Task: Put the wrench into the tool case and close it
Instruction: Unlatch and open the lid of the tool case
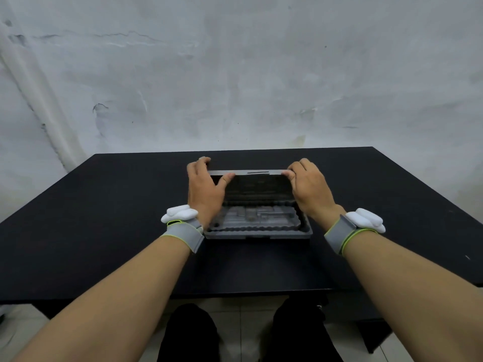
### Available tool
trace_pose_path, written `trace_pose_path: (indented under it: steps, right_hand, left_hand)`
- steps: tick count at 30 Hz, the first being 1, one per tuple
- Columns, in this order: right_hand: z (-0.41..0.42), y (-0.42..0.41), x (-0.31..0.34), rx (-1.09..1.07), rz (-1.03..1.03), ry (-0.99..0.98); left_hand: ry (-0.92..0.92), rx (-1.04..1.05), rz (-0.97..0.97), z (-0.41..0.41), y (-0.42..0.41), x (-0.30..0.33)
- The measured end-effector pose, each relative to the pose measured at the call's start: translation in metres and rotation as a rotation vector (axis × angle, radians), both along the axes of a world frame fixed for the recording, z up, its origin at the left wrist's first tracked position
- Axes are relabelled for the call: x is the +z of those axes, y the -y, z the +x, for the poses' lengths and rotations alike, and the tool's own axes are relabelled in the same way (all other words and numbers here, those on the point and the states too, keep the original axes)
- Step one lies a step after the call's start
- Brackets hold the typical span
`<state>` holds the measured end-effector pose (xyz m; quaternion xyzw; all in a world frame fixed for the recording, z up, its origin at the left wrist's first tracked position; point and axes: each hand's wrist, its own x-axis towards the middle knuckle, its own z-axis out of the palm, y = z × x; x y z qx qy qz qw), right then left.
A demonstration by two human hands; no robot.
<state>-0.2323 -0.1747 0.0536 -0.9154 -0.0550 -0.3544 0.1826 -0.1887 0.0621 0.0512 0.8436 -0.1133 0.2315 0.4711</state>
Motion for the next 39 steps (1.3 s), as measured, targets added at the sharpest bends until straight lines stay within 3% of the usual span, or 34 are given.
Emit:
trace_pose_path:
  steps: [6,14,24,31,34,39]
  right_hand:
    - [0.009,0.002,0.002,0.014,0.001,0.001]
    - [0.026,0.012,0.006,0.063,0.051,-0.015]
    - [0.051,0.007,-0.016,0.049,0.583,-0.136]
    - [0.065,-0.005,-0.016,0.015,0.807,-0.160]
    - [0.061,-0.005,-0.033,-0.011,0.800,-0.257]
    - [0.053,0.000,-0.047,-0.070,0.619,-0.452]
  left_hand:
    - [-0.236,-0.003,-0.267,0.003,0.005,-0.016]
    - [-0.300,-0.015,-0.267,0.008,0.011,-0.035]
    - [-0.319,-0.006,-0.108,0.016,0.015,-0.044]
    - [-0.375,0.080,0.073,0.015,0.021,-0.046]
    - [-0.386,0.092,0.128,0.014,0.022,-0.045]
    - [-0.408,0.088,0.204,0.014,0.023,-0.044]
